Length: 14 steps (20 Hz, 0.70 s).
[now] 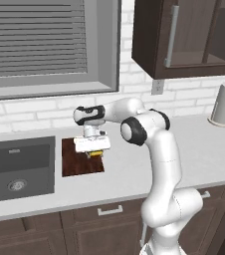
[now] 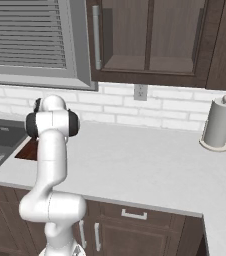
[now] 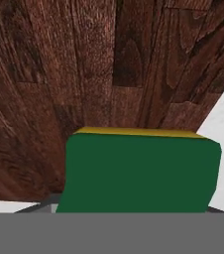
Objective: Pick up the sponge from the counter and clean the cutting board by briefly scrubbing or pressing down on the cutting board. Once finished, release the sponge.
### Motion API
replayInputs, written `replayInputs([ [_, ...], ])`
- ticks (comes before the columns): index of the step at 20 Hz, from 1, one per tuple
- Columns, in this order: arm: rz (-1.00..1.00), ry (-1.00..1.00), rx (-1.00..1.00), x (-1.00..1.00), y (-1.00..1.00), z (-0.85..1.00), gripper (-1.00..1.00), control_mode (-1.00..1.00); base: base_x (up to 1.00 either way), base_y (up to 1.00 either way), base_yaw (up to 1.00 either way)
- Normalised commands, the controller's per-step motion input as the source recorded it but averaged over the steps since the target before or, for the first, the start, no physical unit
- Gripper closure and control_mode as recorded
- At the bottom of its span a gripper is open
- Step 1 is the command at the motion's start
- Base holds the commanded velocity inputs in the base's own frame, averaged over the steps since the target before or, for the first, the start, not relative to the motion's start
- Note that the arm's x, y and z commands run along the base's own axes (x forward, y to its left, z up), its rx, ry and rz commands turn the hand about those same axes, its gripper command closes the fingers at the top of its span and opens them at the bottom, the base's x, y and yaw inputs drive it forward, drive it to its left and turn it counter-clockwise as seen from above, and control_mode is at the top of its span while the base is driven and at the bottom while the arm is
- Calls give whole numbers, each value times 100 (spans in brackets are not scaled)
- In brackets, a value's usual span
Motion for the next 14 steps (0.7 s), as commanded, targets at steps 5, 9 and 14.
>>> replayInputs([
  [5,0,-7,0,38,0,0,100,-100,0,0,0],
  [9,0,-13,0,54,0,0,100,-100,0,0,0],
  [14,0,-7,0,76,0,-2,100,-100,0,0,0],
])
